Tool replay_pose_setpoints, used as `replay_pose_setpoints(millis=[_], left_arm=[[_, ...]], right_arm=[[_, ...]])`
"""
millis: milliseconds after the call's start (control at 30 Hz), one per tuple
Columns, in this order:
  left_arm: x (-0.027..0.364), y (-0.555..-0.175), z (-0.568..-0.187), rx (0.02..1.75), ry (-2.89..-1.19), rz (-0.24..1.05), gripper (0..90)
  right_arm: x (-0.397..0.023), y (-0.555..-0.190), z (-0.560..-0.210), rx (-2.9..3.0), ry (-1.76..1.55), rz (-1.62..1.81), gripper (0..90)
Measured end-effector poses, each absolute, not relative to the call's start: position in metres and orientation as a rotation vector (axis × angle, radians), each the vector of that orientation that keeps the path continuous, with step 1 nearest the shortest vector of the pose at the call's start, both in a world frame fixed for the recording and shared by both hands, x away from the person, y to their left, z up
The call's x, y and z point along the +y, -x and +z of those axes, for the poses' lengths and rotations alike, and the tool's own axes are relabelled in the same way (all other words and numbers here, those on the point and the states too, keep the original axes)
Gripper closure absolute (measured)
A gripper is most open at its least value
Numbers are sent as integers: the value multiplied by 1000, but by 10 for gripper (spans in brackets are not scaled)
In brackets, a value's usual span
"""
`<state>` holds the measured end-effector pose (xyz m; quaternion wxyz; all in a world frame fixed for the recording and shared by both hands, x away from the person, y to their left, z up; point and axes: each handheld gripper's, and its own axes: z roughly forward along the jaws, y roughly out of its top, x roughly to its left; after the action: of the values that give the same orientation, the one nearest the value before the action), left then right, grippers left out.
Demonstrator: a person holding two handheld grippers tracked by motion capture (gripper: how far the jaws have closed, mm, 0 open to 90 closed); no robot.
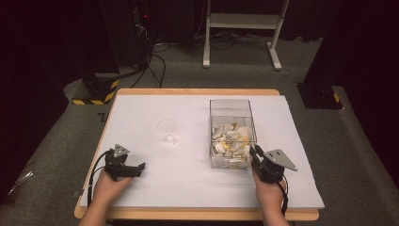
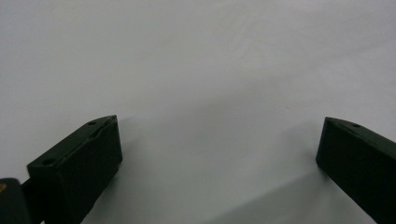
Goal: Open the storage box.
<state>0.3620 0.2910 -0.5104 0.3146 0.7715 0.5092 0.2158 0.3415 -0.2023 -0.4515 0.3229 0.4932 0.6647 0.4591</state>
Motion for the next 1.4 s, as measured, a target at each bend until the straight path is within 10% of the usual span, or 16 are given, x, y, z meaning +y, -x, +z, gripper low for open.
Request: replay_pose_setpoints(millis=[1400], left_arm=[[291, -362, -510, 1342, -2029, 573, 8]], right_arm=[[-211, -312, -458, 1814, -1307, 1218, 742]])
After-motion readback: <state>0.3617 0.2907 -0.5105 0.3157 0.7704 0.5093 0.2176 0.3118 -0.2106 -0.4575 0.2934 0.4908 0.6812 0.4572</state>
